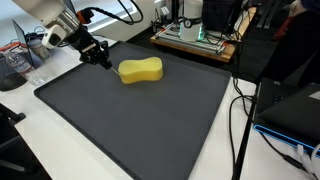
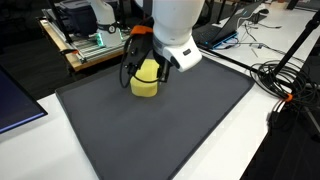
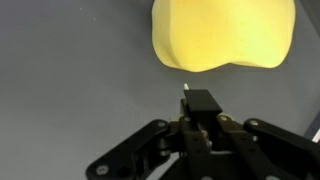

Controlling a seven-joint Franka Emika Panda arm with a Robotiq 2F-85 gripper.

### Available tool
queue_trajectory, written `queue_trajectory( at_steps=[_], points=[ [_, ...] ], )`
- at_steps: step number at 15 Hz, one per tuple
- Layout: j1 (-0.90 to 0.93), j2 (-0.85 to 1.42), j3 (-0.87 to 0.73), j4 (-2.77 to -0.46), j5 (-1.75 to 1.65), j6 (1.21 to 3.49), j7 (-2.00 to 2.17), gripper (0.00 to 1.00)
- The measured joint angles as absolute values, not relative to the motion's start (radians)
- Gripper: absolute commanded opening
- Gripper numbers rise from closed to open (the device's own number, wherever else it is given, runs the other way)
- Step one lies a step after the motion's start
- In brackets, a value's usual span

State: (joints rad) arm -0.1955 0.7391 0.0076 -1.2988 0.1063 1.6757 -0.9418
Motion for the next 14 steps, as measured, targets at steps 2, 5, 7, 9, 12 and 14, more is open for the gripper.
queue_trajectory(
  at_steps=[2, 5, 7, 9, 12, 14],
  points=[
    [-0.163, 0.713, 0.01, -1.363, 0.095, 1.754, -0.911, 0.03],
    [-0.11, 0.647, 0.012, -1.502, 0.056, 1.909, -0.834, 0.03],
    [-0.076, 0.598, 0.011, -1.602, 0.003, 2.023, -0.758, 0.03],
    [-0.046, 0.541, 0.011, -1.703, -0.046, 2.115, -0.679, 0.03],
    [-0.007, 0.444, 0.012, -1.851, -0.115, 2.201, -0.551, 0.03],
    [0.02, 0.371, 0.012, -1.949, -0.172, 2.231, -0.45, 0.03]
  ],
)
